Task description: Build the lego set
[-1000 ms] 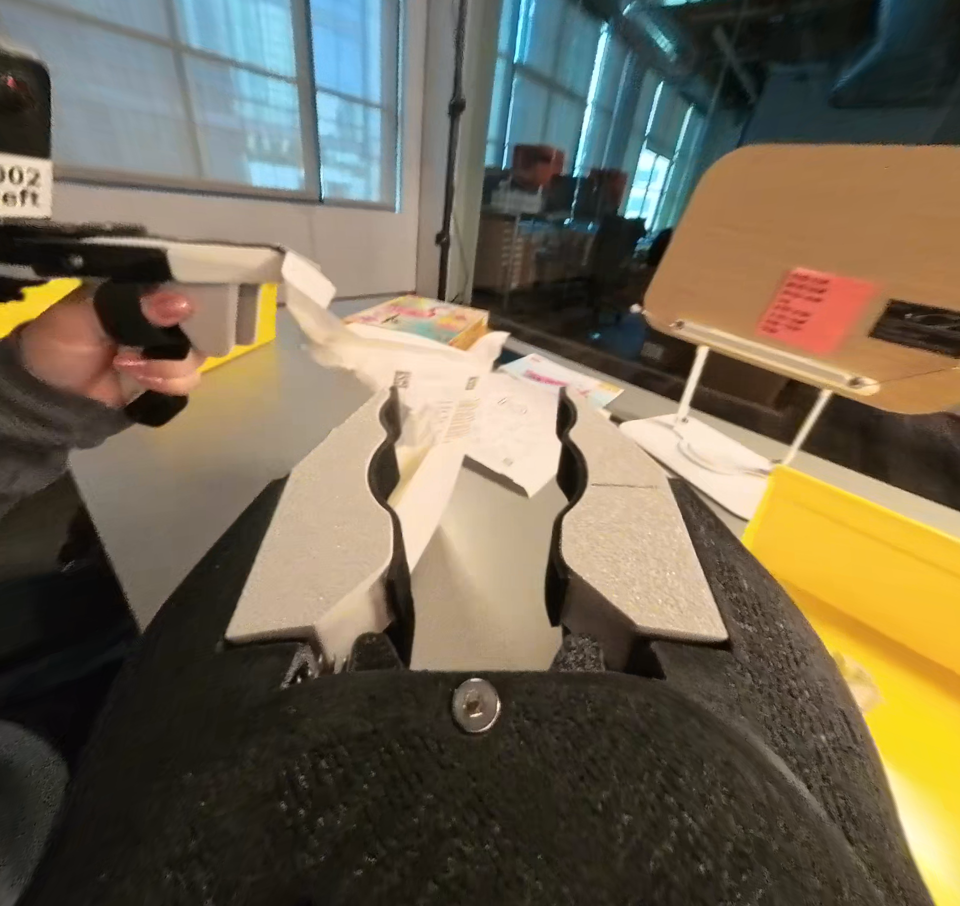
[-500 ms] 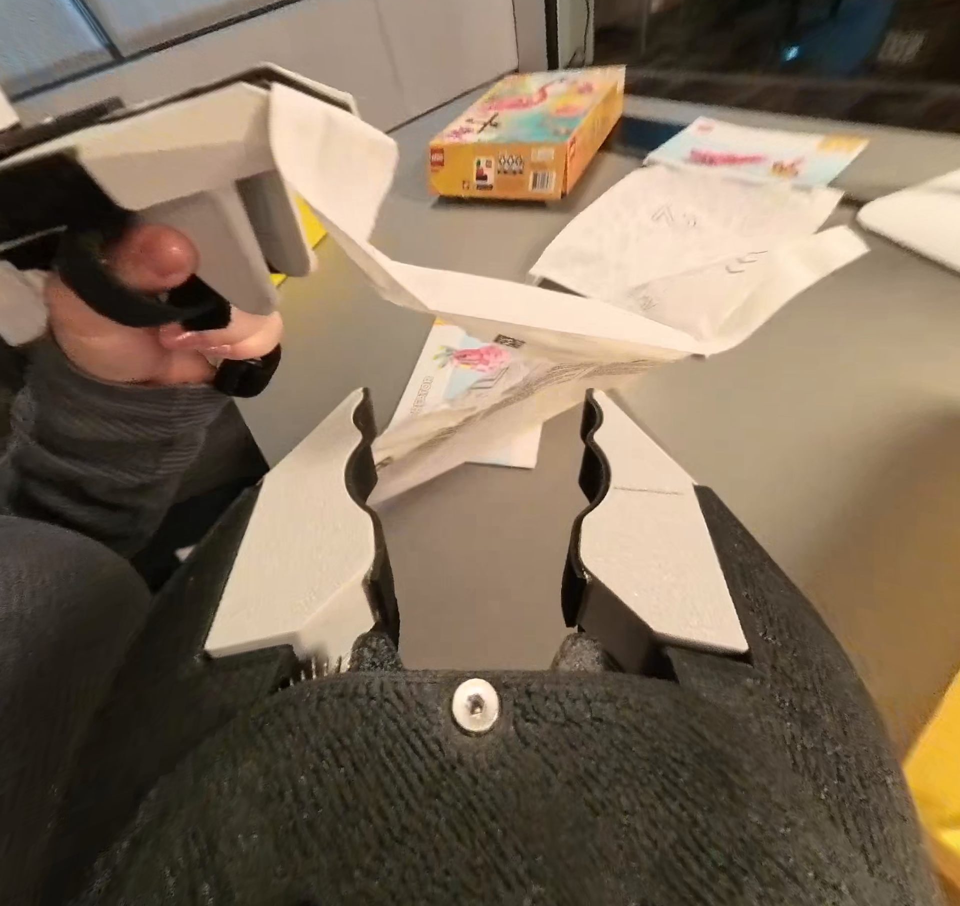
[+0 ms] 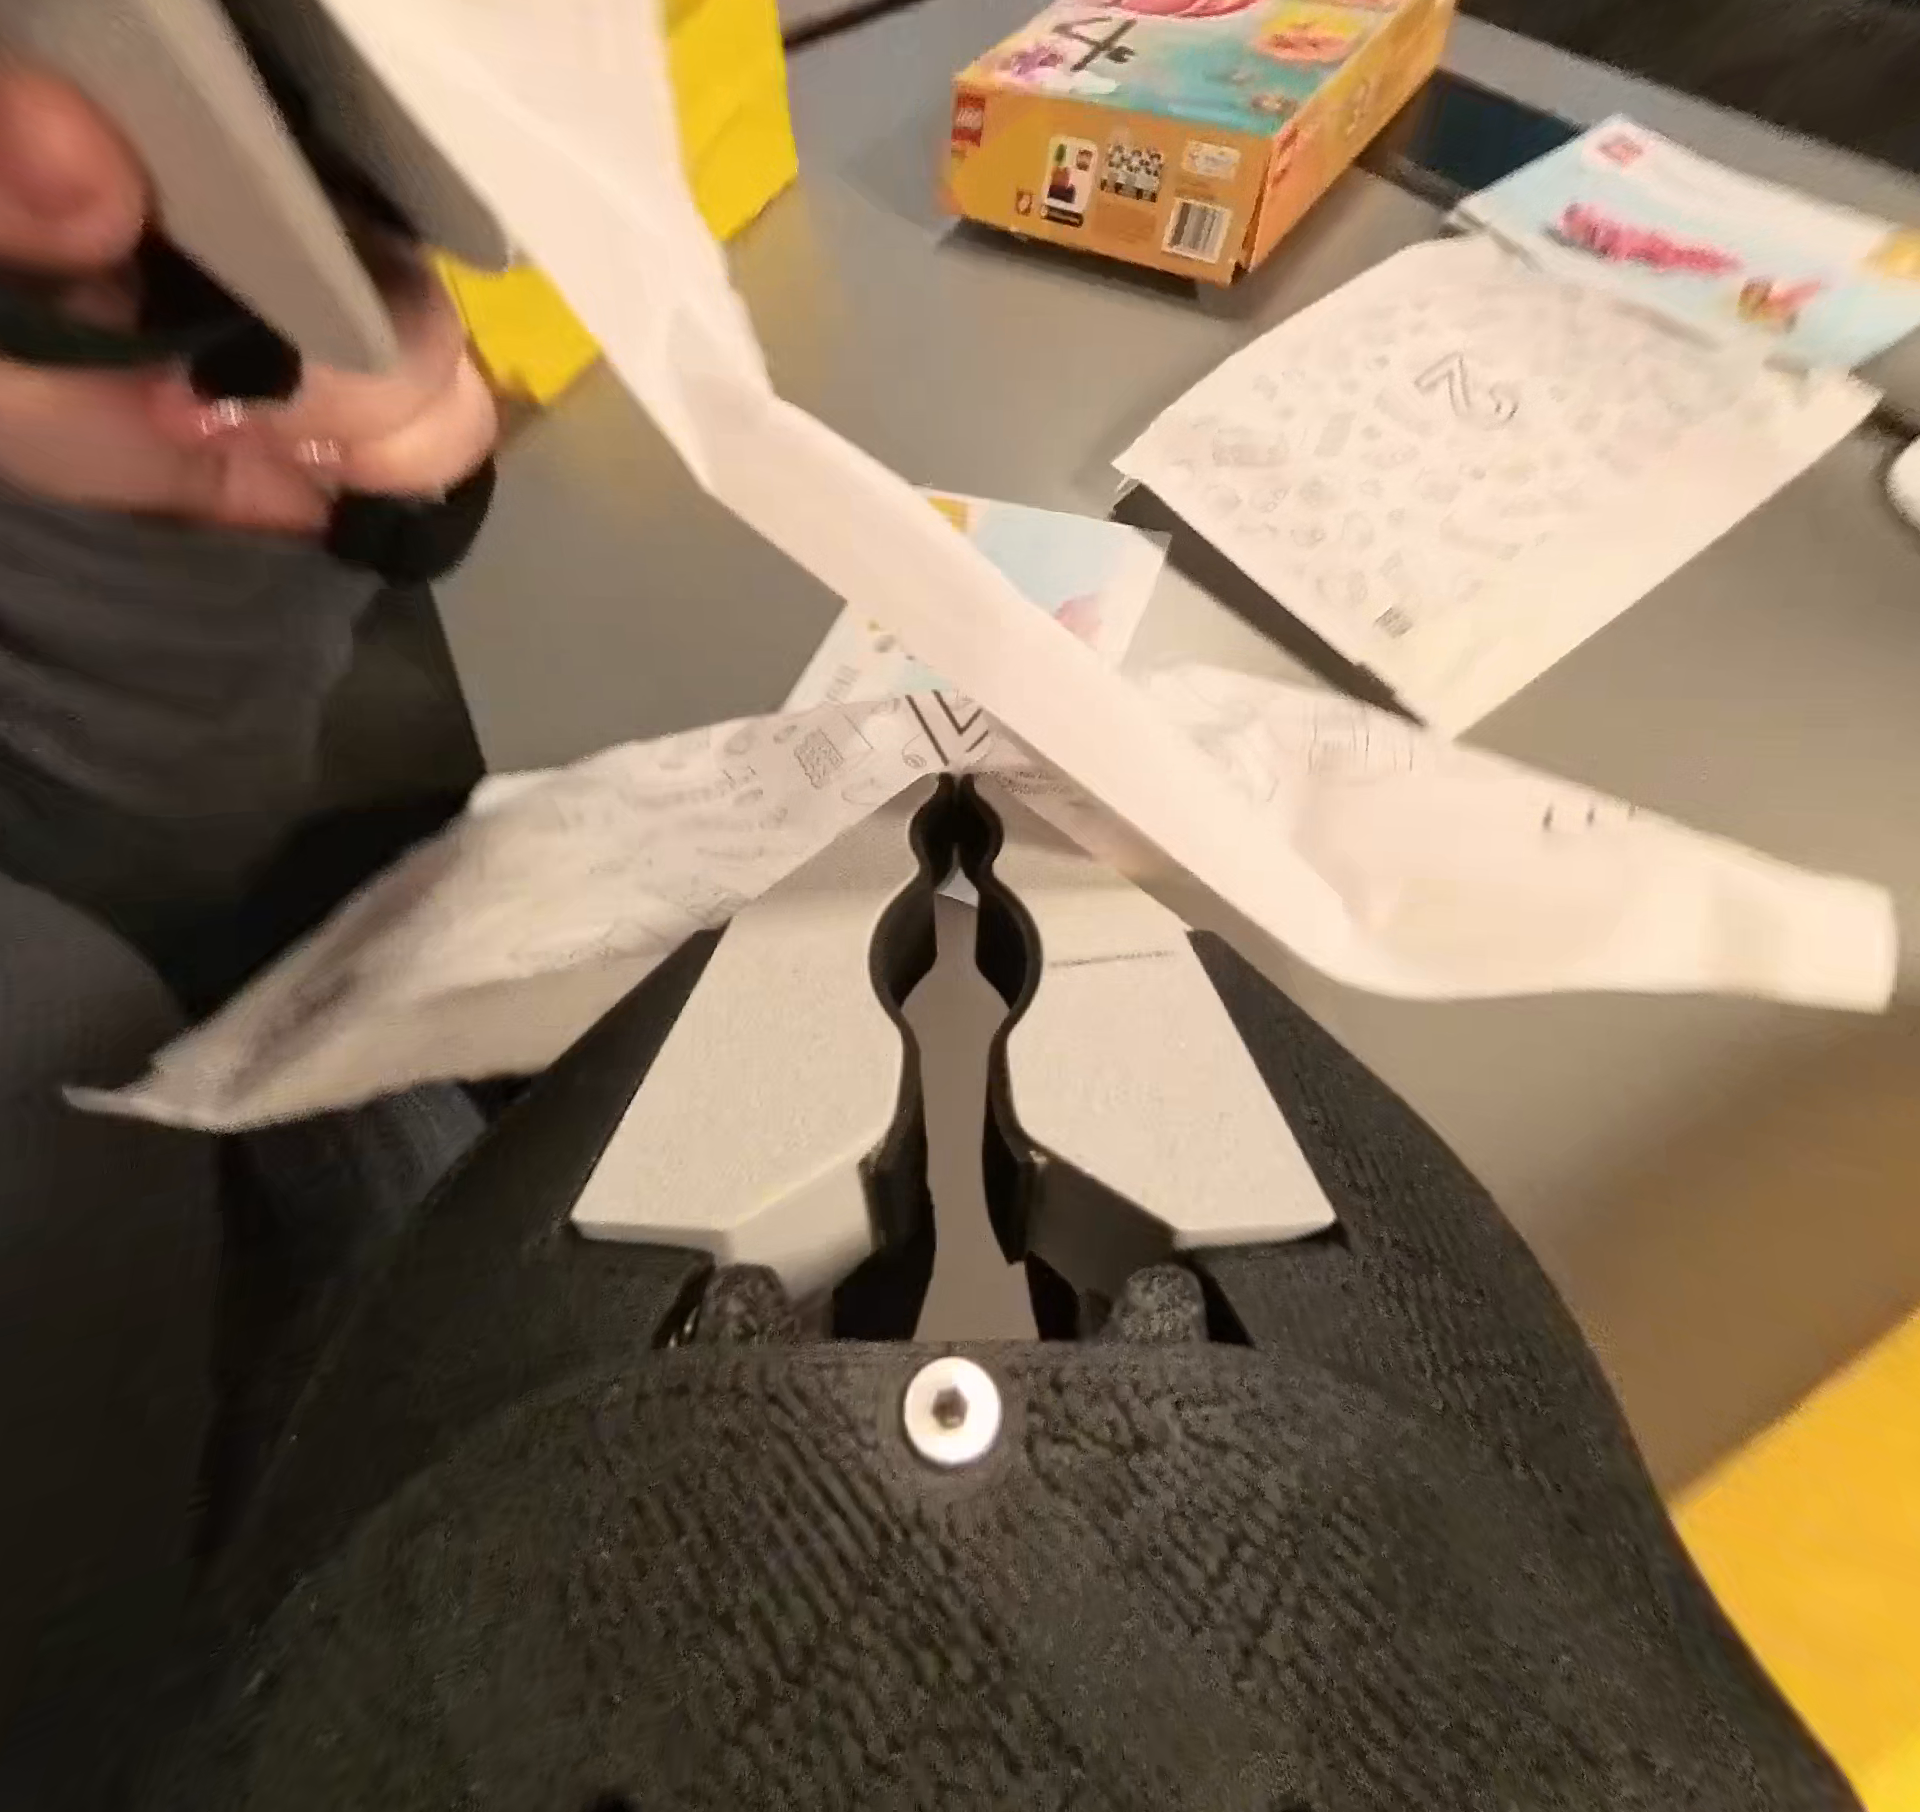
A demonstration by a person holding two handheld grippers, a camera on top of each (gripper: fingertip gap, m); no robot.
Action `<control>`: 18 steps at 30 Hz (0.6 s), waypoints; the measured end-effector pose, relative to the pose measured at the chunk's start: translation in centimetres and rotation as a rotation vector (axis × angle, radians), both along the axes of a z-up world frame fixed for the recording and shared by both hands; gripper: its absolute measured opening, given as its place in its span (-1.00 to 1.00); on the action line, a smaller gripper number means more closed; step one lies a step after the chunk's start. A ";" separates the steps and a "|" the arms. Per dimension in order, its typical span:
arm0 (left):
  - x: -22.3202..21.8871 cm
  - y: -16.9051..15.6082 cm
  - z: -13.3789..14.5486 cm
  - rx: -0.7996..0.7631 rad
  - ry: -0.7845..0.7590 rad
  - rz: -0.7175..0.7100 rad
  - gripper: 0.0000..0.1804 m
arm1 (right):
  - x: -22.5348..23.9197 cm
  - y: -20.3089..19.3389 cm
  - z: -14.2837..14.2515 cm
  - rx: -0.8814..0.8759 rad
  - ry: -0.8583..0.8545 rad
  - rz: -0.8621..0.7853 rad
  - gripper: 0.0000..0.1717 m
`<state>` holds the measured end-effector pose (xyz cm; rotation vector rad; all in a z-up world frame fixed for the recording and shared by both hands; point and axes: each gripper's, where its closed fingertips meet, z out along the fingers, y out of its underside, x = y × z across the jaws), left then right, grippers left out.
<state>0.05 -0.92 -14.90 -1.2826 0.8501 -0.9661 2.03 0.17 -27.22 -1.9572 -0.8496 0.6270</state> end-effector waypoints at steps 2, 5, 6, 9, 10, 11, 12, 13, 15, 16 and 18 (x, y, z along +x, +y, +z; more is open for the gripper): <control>-0.5 0.3 0.5 0.022 0.034 -0.006 -1.00 | 0.7 0.4 1.0 0.104 -0.179 0.105 -1.00; -1.2 1.0 0.4 0.067 0.110 -0.001 -0.77 | 2.0 1.0 1.9 0.185 -0.403 0.238 -1.00; -1.4 1.1 0.3 0.061 0.123 -0.012 -0.65 | 2.4 1.1 2.2 0.219 -0.466 0.279 -1.00; -2.2 1.5 0.0 0.051 0.136 -0.042 -0.35 | 2.6 0.4 2.9 0.376 -0.600 0.451 -1.00; -2.5 1.7 -0.1 0.061 0.129 -0.053 -0.27 | 2.5 -0.2 3.1 0.419 -0.619 0.516 -1.00; -2.7 2.0 -0.1 0.063 0.113 -0.064 -0.21 | 2.4 -1.0 3.4 0.458 -0.621 0.583 -1.00; -2.9 2.3 -0.2 0.062 0.095 -0.085 -0.13 | 2.3 -1.9 3.7 0.484 -0.622 0.634 -1.00; -2.8 2.4 -0.4 0.049 0.079 -0.125 -0.04 | 2.3 -2.7 4.0 0.498 -0.626 0.669 -1.00; -2.2 2.5 -0.8 -0.012 0.038 -0.240 0.09 | 2.0 -4.3 4.4 0.523 -0.639 0.736 -1.00; -1.8 2.6 -1.0 -0.059 0.018 -0.307 0.14 | 1.9 -5.0 4.6 0.537 -0.652 0.765 -1.00; -0.7 2.7 -1.4 -0.148 -0.007 -0.428 0.19 | 1.8 -6.0 4.6 0.560 -0.697 0.809 -1.00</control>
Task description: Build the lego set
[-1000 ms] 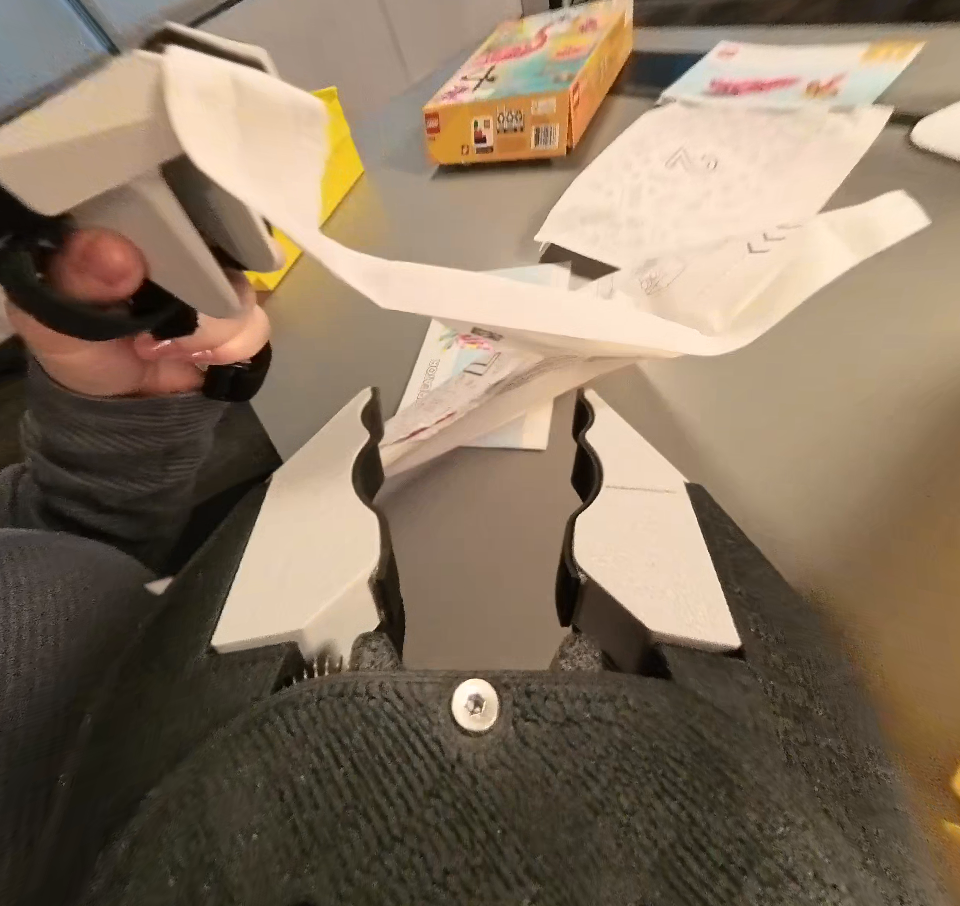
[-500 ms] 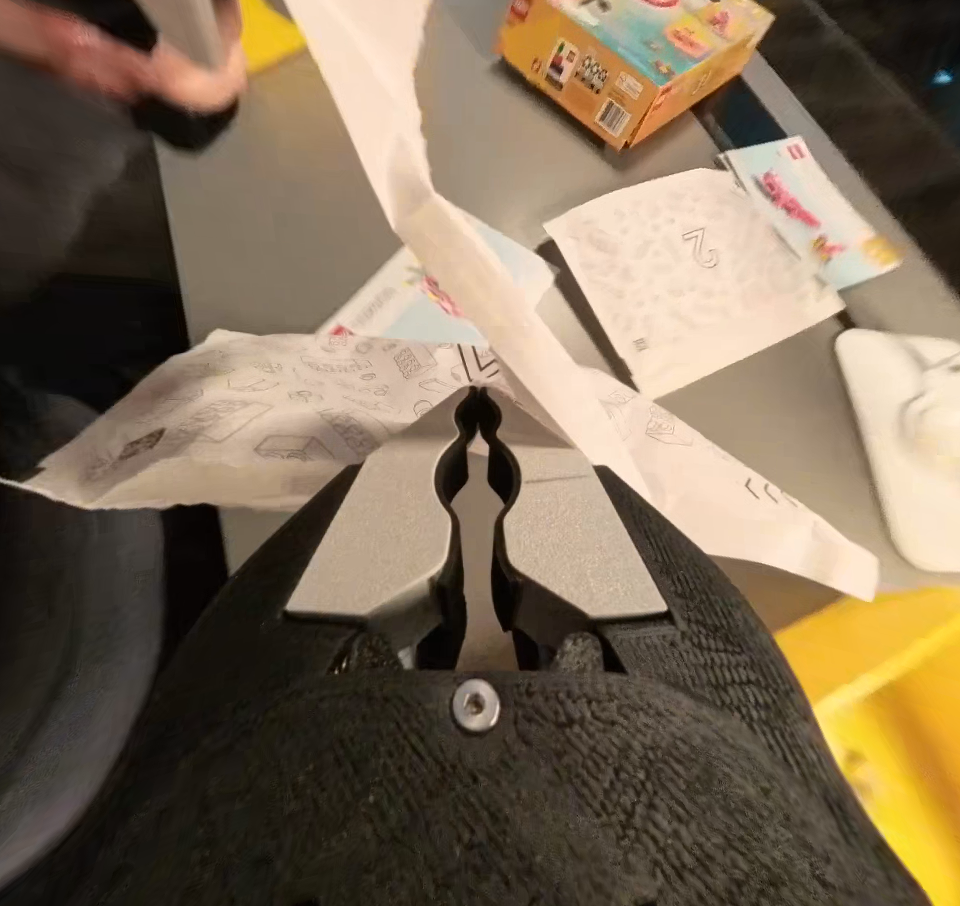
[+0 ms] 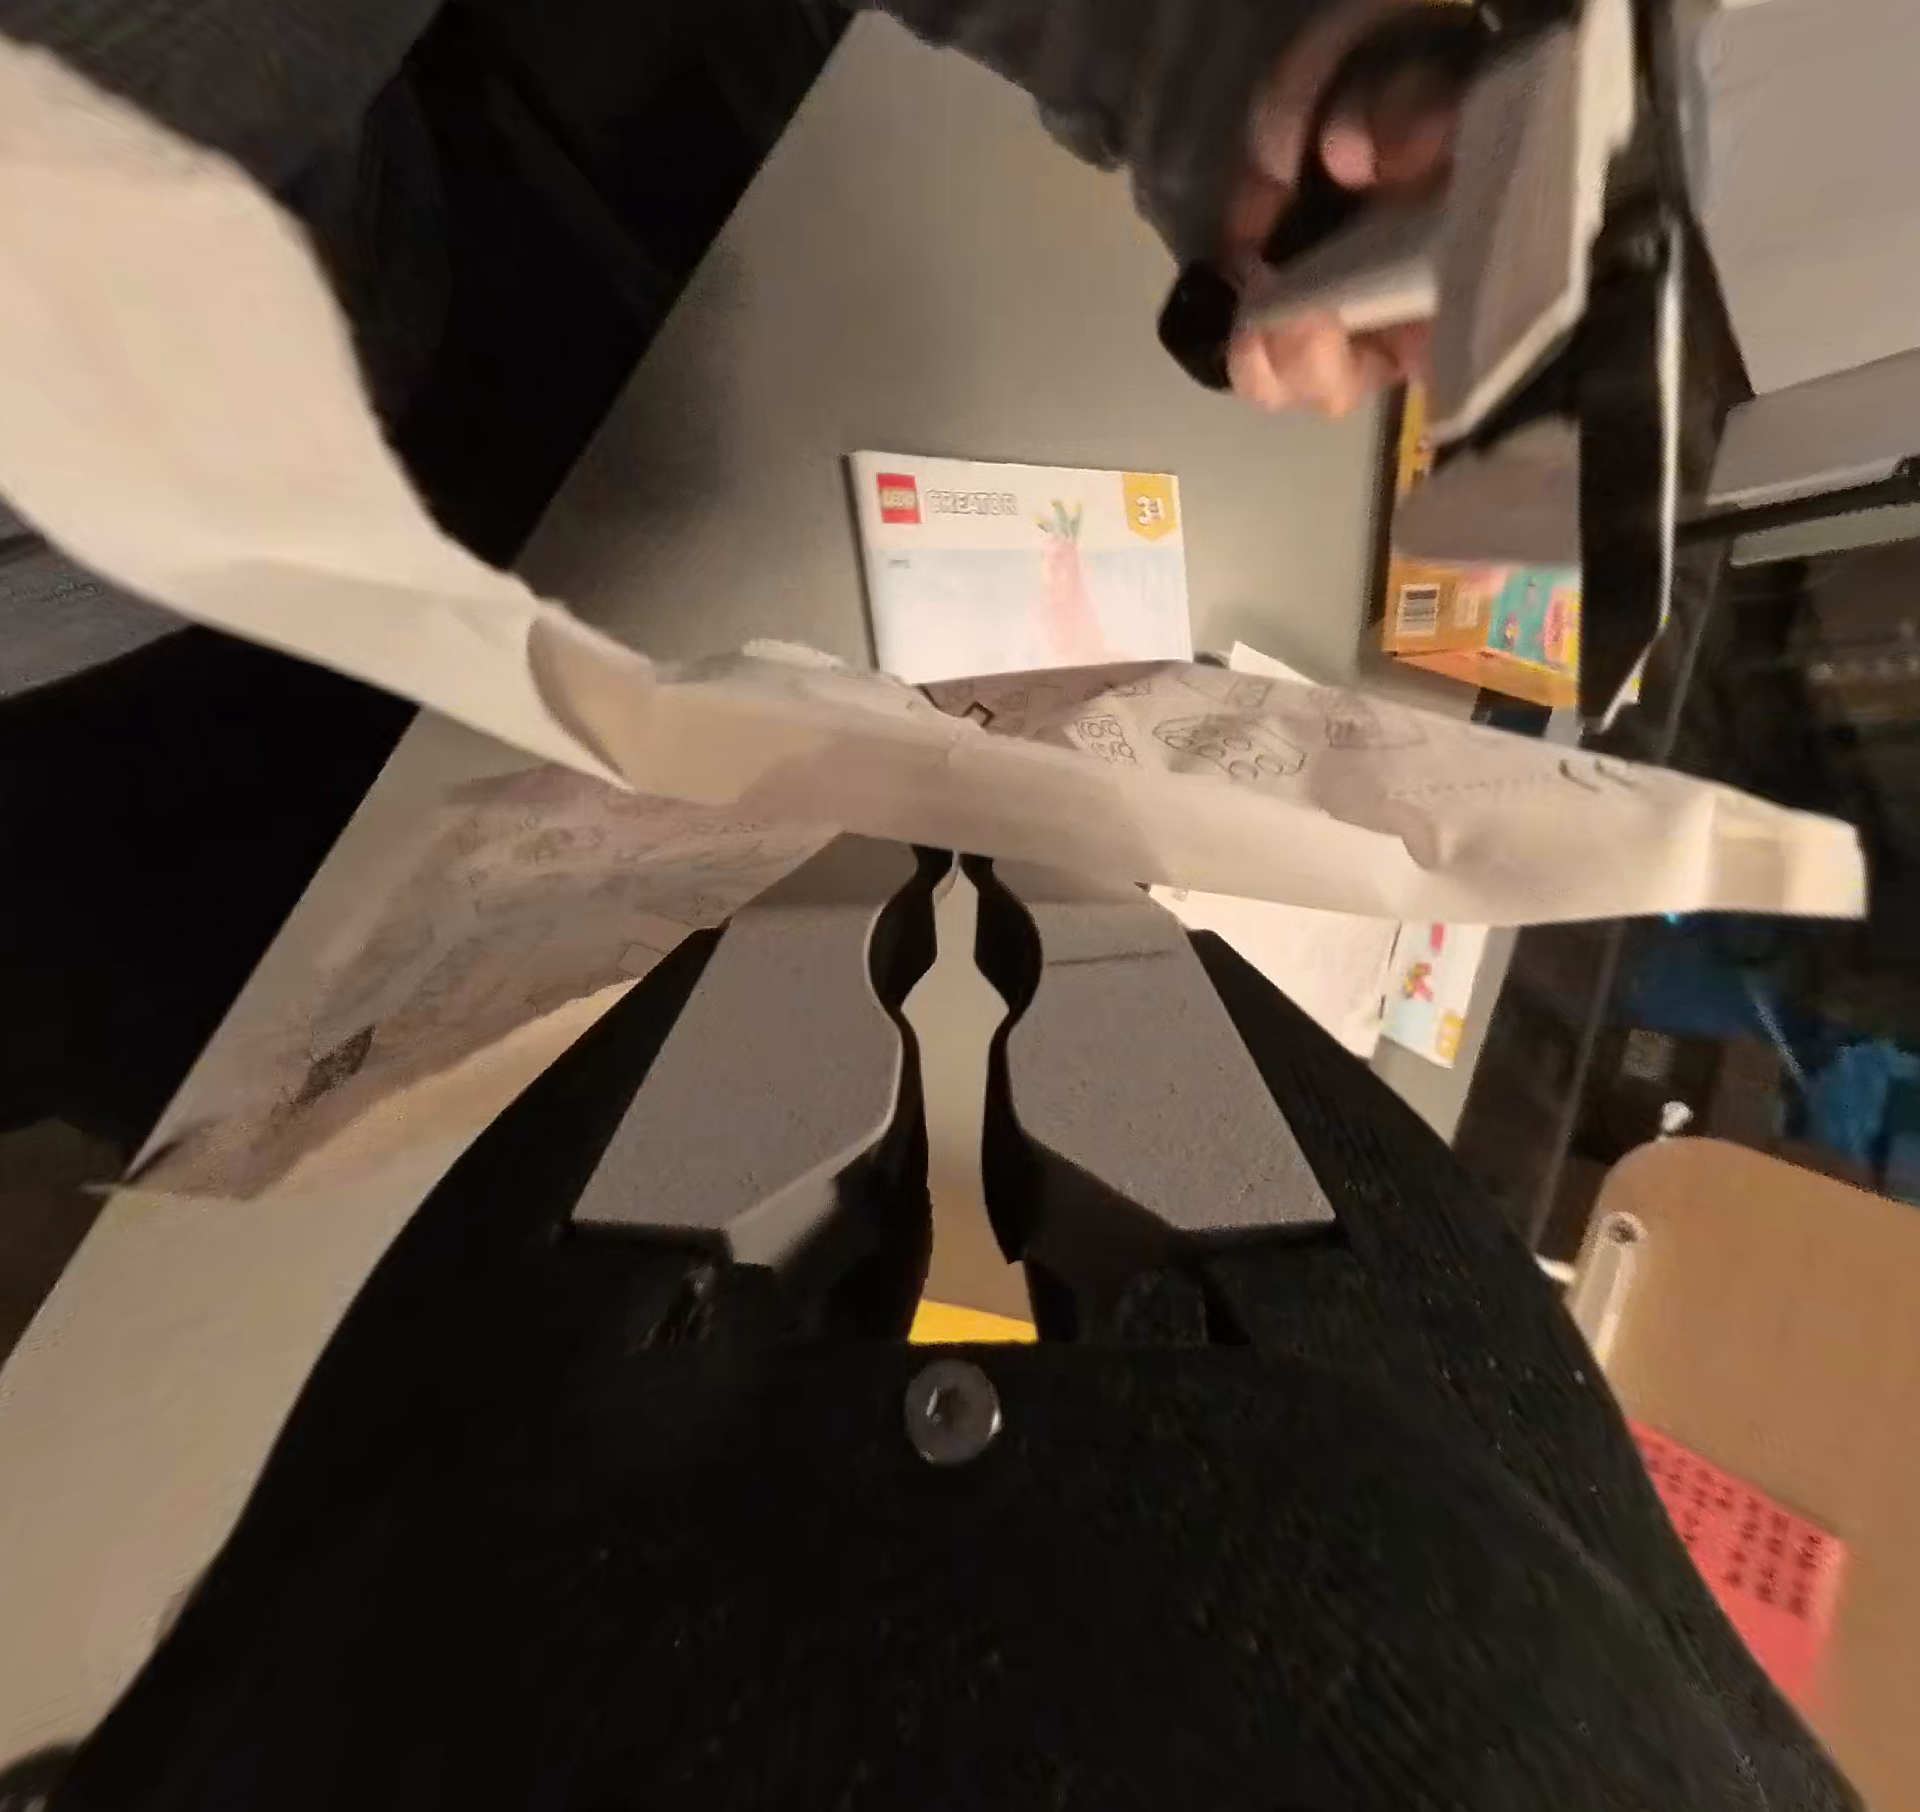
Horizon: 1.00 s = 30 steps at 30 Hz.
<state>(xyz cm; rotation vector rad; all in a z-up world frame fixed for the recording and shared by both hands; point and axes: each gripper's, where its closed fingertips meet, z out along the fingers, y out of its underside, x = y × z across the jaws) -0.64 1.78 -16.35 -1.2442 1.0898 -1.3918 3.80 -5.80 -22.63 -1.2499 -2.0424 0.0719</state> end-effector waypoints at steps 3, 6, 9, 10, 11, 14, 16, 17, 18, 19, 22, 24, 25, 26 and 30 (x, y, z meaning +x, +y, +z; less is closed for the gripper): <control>0.9 -0.6 0.0 -0.090 -0.037 -0.191 0.00 | 0.3 -0.7 -0.1 0.038 -0.079 0.014 -1.00; 0.2 -2.4 1.0 -0.114 -0.113 -0.374 -0.50 | 0.9 -0.7 -0.2 0.015 -0.101 -0.013 -1.00; -0.4 -2.6 0.4 -0.089 -0.098 -0.367 -0.63 | 1.5 0.0 0.4 -0.073 -0.050 -0.063 -1.00; -0.8 -2.7 0.5 -0.093 -0.116 -0.367 -0.65 | 1.6 0.2 0.5 -0.091 -0.031 -0.068 -1.00; -1.2 -2.9 0.7 -0.094 -0.143 -0.373 -0.70 | 1.7 0.5 0.5 -0.097 -0.021 -0.069 -1.00; -1.9 -2.9 1.3 -0.062 -0.188 -0.330 -0.97 | 1.8 1.2 0.3 -0.115 -0.023 -0.074 -1.00; -1.9 -2.5 1.0 -0.006 -0.151 -0.243 -1.00 | 1.8 1.7 0.1 -0.214 -0.005 -0.142 -1.00; -2.0 -2.2 1.0 0.024 -0.136 -0.192 -1.00 | 1.9 2.0 0.3 -0.295 0.014 -0.189 -1.00; -2.1 -2.0 1.2 0.050 -0.137 -0.137 -1.00 | 2.1 2.6 0.7 -0.359 0.041 -0.236 -1.00; -2.3 -1.7 1.5 0.061 -0.148 -0.085 -1.00 | 2.5 3.7 1.5 -0.395 0.084 -0.292 -0.89; -3.1 -1.3 2.5 0.106 -0.174 0.055 -1.00 | 2.9 7.8 6.1 -0.376 0.325 -0.424 -0.55; -3.4 -1.3 2.8 0.153 -0.166 0.141 -1.00 | 1.4 9.2 10.6 -0.353 0.550 -0.443 -0.43; -3.5 -1.2 2.9 0.179 -0.158 0.184 -1.00 | 0.3 9.1 12.2 -0.341 0.613 -0.412 -0.36; -3.6 -1.2 3.0 0.210 -0.147 0.227 -1.00 | -1.1 8.4 13.4 -0.337 0.653 -0.358 -0.35; -3.7 -1.7 3.0 0.301 -0.099 0.287 -1.00 | -7.4 5.9 13.0 -0.429 0.558 -0.216 -0.31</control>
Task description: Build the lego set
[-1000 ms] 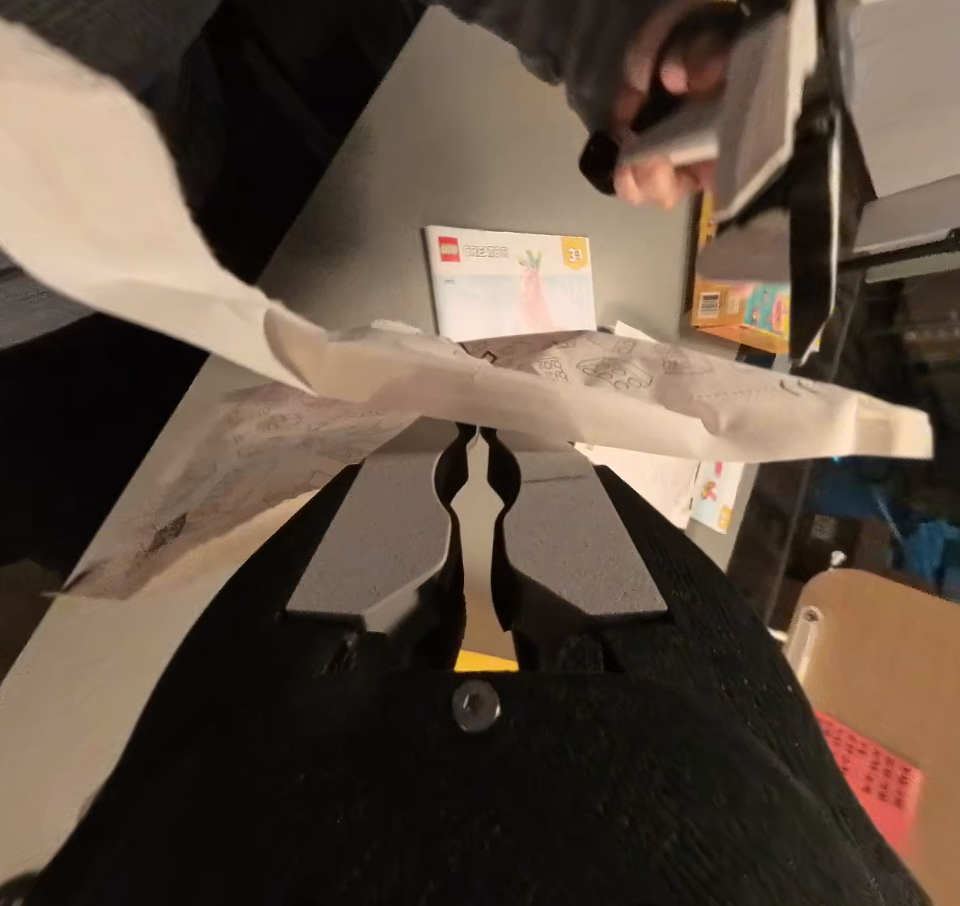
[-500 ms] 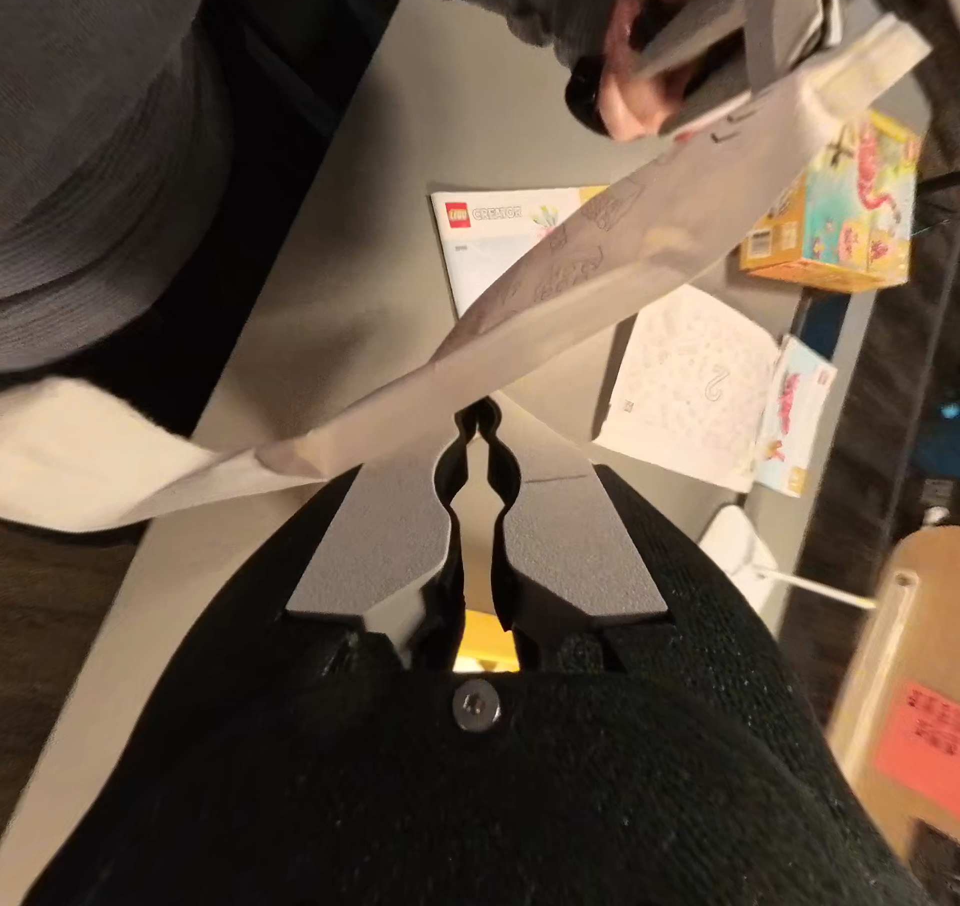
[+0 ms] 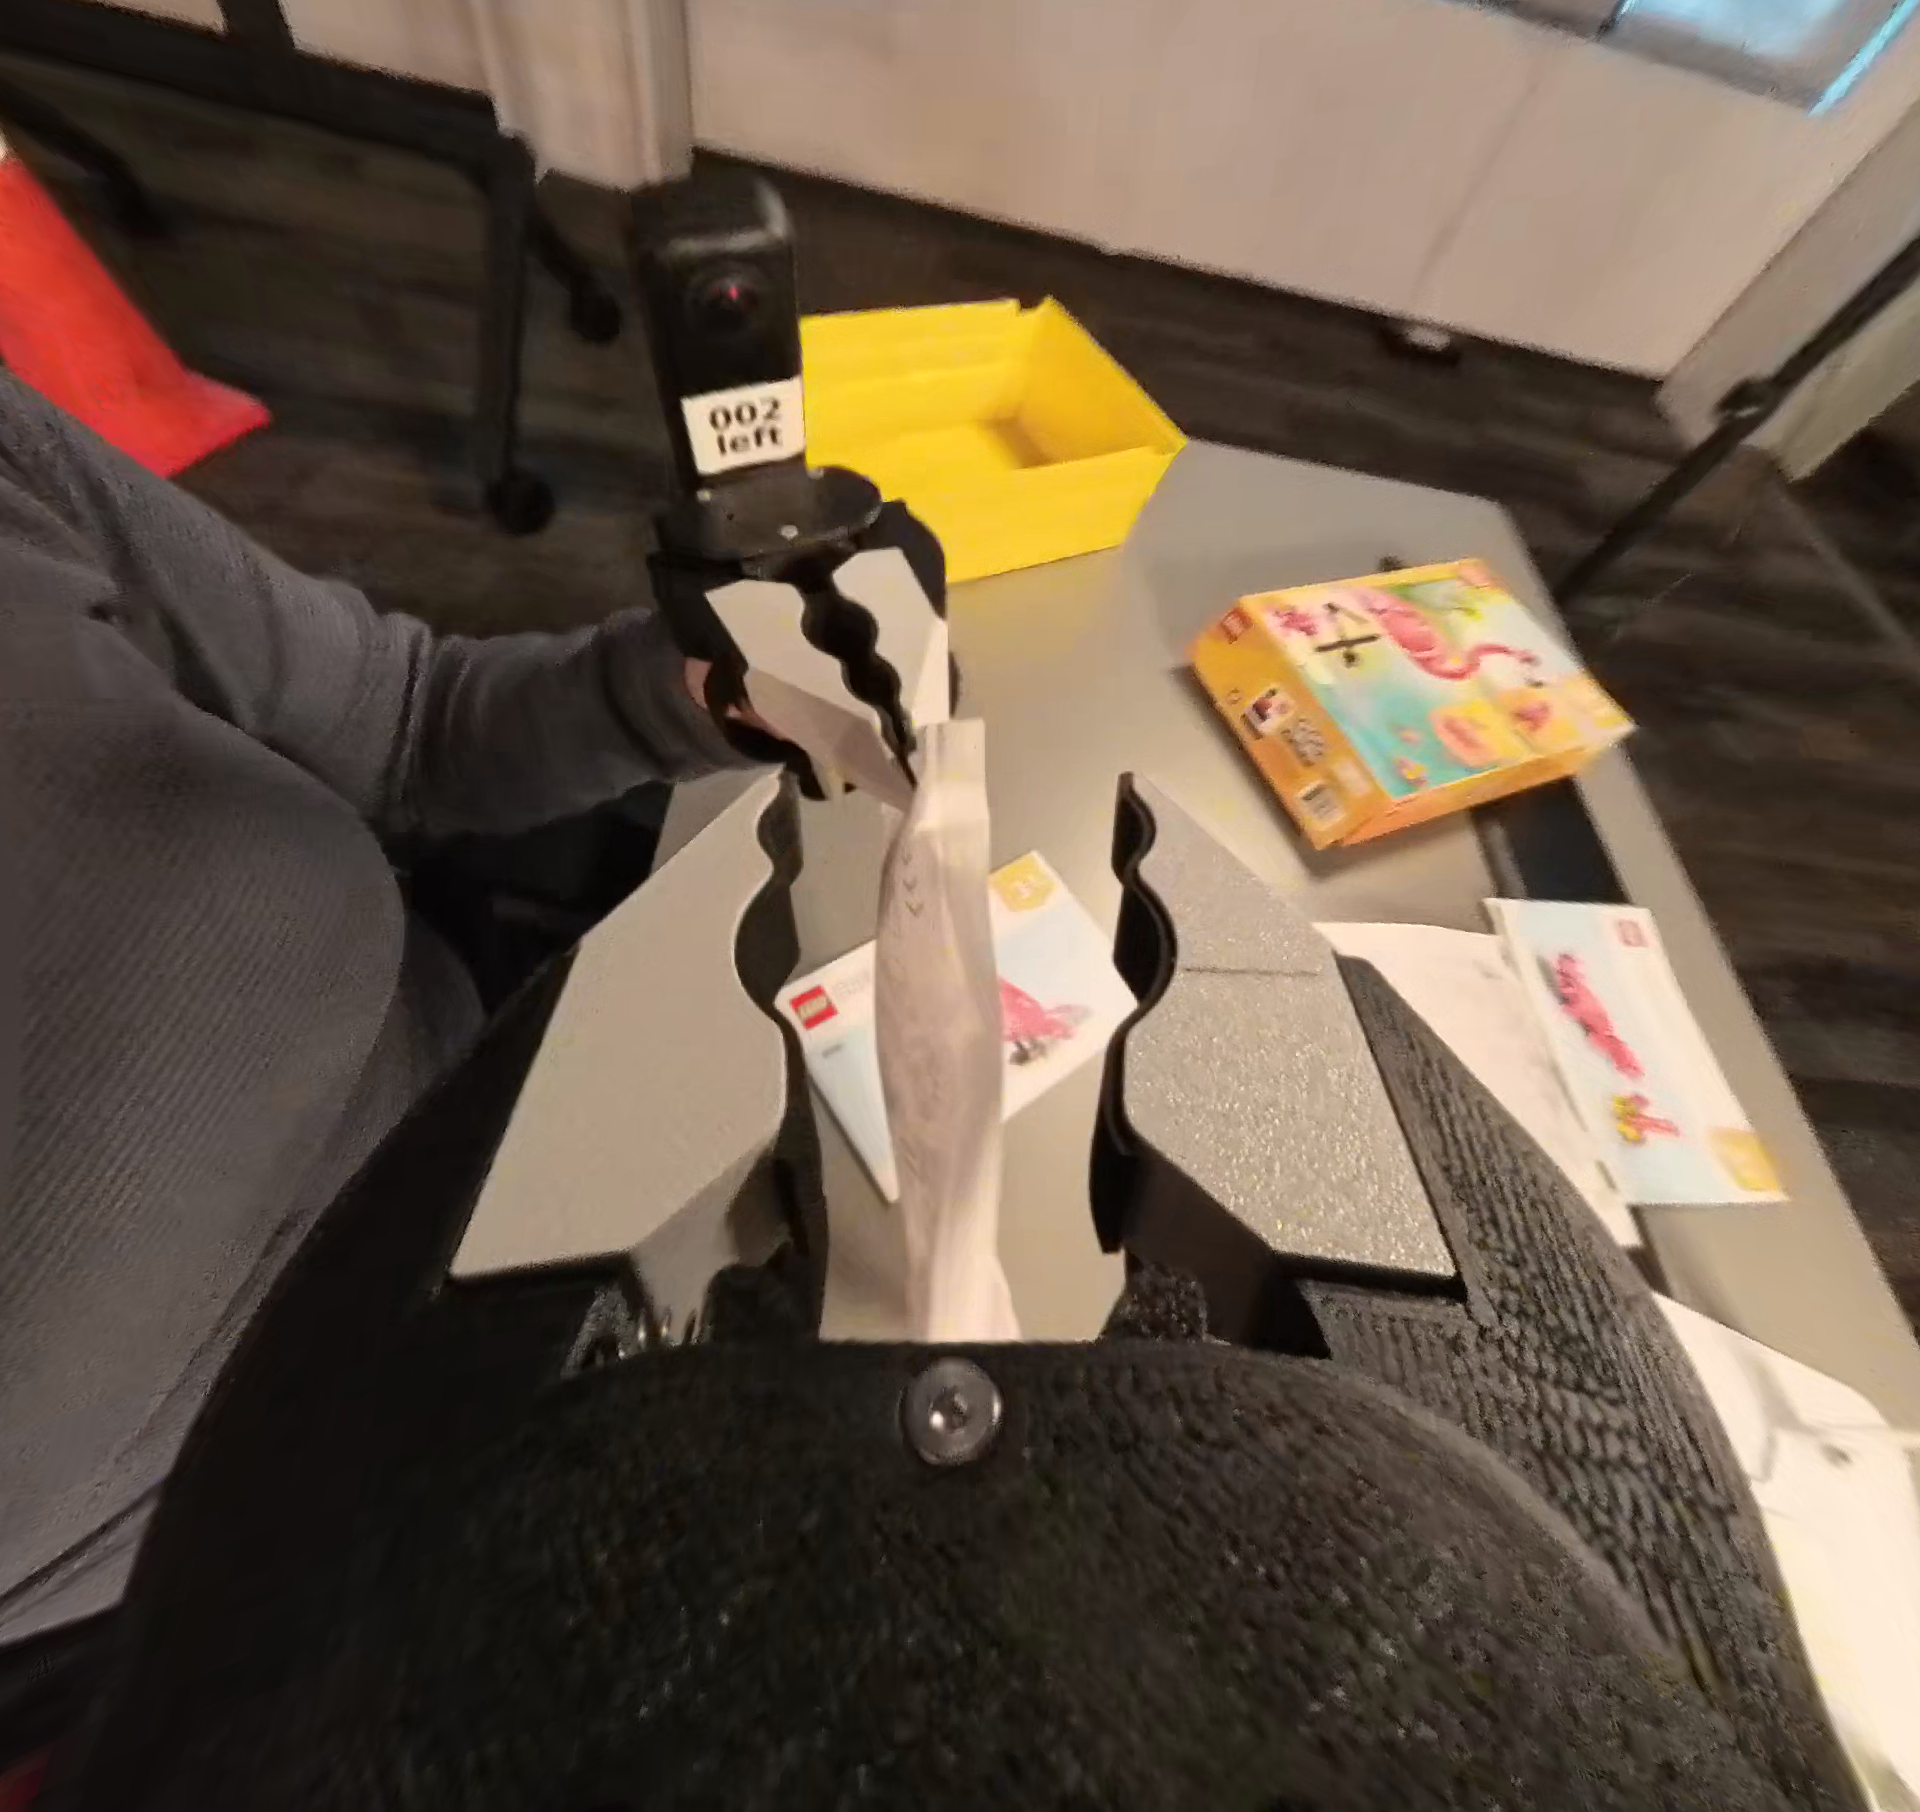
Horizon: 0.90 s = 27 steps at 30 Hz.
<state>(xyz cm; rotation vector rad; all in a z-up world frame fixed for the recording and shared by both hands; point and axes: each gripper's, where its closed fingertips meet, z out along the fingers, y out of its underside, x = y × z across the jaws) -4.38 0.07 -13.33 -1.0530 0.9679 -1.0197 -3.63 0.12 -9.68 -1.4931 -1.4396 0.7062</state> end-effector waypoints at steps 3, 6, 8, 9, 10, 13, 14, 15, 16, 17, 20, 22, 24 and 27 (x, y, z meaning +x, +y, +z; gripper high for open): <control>-0.7 0.1 0.0 0.013 0.008 0.042 -1.00 | -2.8 0.6 -1.8 -0.056 -0.085 0.024 -0.38; -1.9 0.0 0.3 0.025 -0.008 0.084 -1.00 | -4.6 0.6 -2.4 -0.170 -0.081 0.088 -0.80; -2.8 -0.1 0.4 0.037 -0.010 0.124 -1.00 | -5.5 0.5 -2.4 -0.251 -0.065 0.134 -0.85; -3.2 0.0 0.4 0.047 -0.004 0.154 -1.00 | -6.0 0.5 -2.5 -0.279 -0.067 0.153 -0.86; -3.7 0.2 0.4 0.058 -0.001 0.195 -1.00 | -6.5 0.5 -2.5 -0.268 -0.065 0.167 -0.91; -5.7 1.1 0.5 0.152 0.026 0.410 -1.00 | -8.5 1.2 -2.4 -0.161 -0.064 0.127 -0.98; -6.6 1.3 0.7 0.196 0.034 0.494 -1.00 | -9.3 1.3 -2.1 -0.140 -0.052 0.120 -0.99; -7.4 1.5 1.1 0.241 0.040 0.576 -1.00 | -10.2 1.4 -1.8 -0.132 -0.035 0.117 -1.00; -8.2 1.7 1.4 0.289 0.053 0.661 -1.00 | -11.0 1.5 -1.5 -0.128 -0.020 0.118 -1.00; -9.1 1.9 1.6 0.335 0.072 0.744 -1.00 | -11.8 1.6 -1.4 -0.120 -0.008 0.119 -1.00; -11.5 2.2 1.9 0.474 0.161 0.980 -1.00 | -14.0 1.7 -1.2 -0.087 0.005 0.126 -1.00; -13.0 2.2 1.9 0.493 0.165 1.049 -1.00 | -15.4 1.7 -1.3 -0.069 0.010 0.130 -1.00; -14.2 2.3 1.4 0.467 0.173 1.066 -1.00 | -16.5 1.7 -1.8 -0.041 -0.014 0.149 -1.00; -15.3 2.6 0.1 0.240 0.131 0.958 -1.00 | -17.7 2.0 -3.0 -0.006 -0.080 0.201 -1.00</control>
